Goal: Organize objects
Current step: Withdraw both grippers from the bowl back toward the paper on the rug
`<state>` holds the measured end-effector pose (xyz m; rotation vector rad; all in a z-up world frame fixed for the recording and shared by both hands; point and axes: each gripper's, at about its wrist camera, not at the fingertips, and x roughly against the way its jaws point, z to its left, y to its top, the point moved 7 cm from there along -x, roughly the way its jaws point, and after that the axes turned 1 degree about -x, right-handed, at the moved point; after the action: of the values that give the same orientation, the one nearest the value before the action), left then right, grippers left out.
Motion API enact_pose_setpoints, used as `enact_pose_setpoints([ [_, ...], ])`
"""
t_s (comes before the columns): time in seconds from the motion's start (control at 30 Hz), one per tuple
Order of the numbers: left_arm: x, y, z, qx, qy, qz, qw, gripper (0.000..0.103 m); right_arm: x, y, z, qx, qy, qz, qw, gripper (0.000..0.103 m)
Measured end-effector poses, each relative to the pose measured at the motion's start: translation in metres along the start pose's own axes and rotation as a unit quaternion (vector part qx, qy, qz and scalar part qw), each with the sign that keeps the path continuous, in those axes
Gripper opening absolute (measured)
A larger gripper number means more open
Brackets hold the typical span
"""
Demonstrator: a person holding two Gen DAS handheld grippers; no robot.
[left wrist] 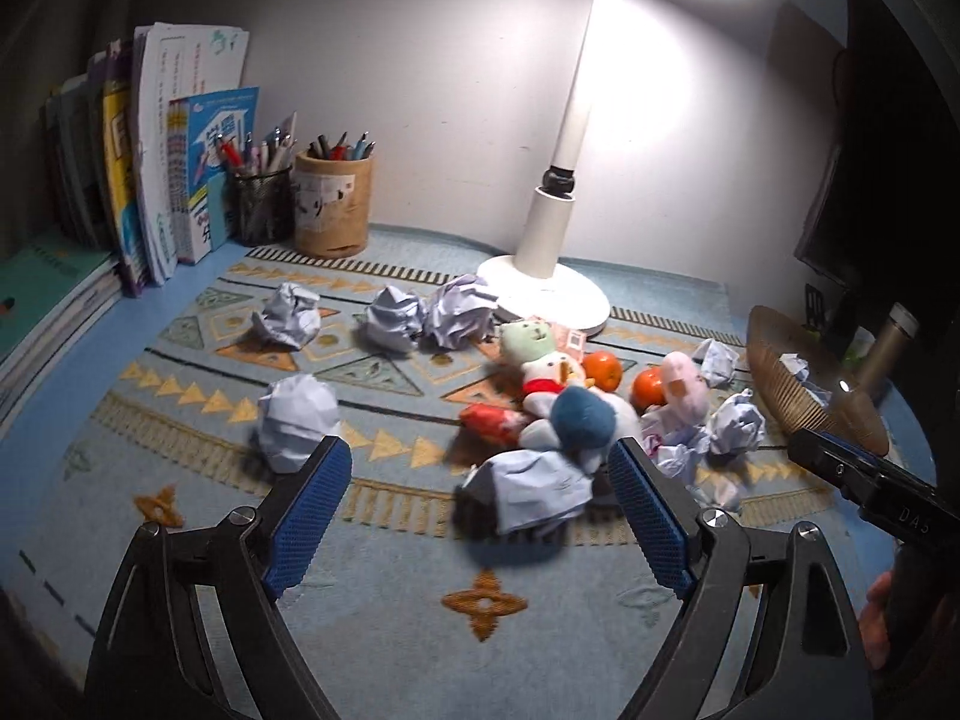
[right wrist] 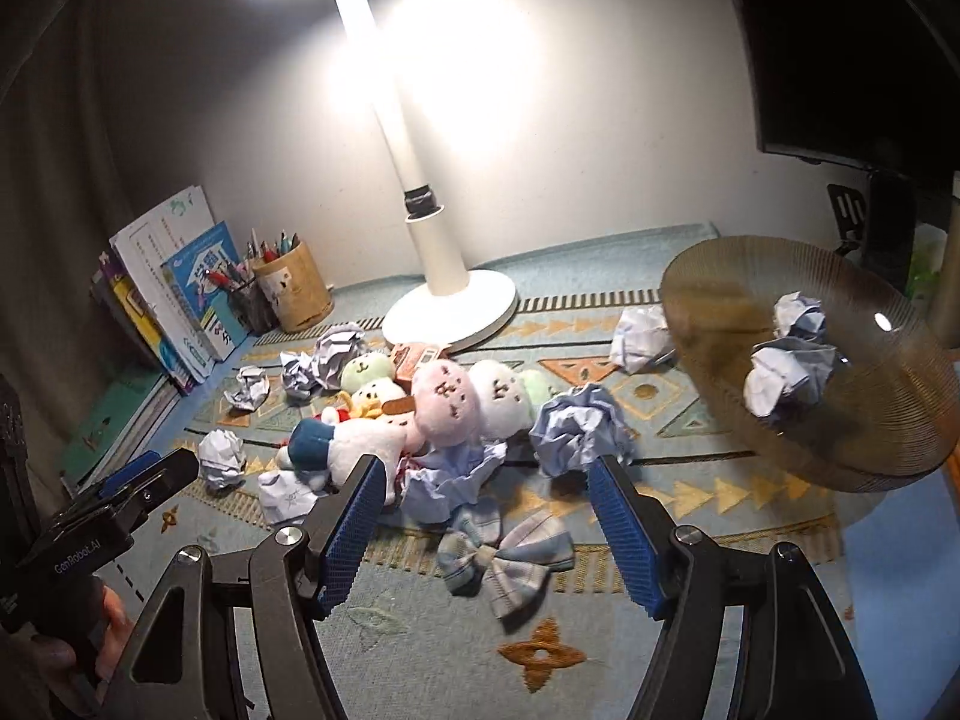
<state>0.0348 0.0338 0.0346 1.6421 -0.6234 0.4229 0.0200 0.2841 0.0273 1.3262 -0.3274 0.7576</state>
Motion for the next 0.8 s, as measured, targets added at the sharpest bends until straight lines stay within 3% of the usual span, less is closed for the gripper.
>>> enact_pose_setpoints([
  [0.13,-0.016,-0.022,0.025,0.009,0.016,0.009,0.9998,0.087,-0.035,-0.028,0.017,0.012,0.012,0.035,0.999,0.069],
  [0.27,-0.023,-0.03,0.032,0.018,0.014,0.012,0.9997,0.087,-0.05,-0.043,0.027,0.029,0.014,0.042,0.999,0.069],
  [0.57,-0.022,-0.031,0.035,0.035,-0.006,0.008,0.9993,0.087,-0.046,-0.042,0.037,0.056,0.008,0.019,0.998,0.069],
  [0.8,-0.024,-0.031,0.048,0.078,-0.026,0.014,0.9965,0.087,-0.047,-0.043,0.038,0.059,0.0,0.02,0.998,0.069],
])
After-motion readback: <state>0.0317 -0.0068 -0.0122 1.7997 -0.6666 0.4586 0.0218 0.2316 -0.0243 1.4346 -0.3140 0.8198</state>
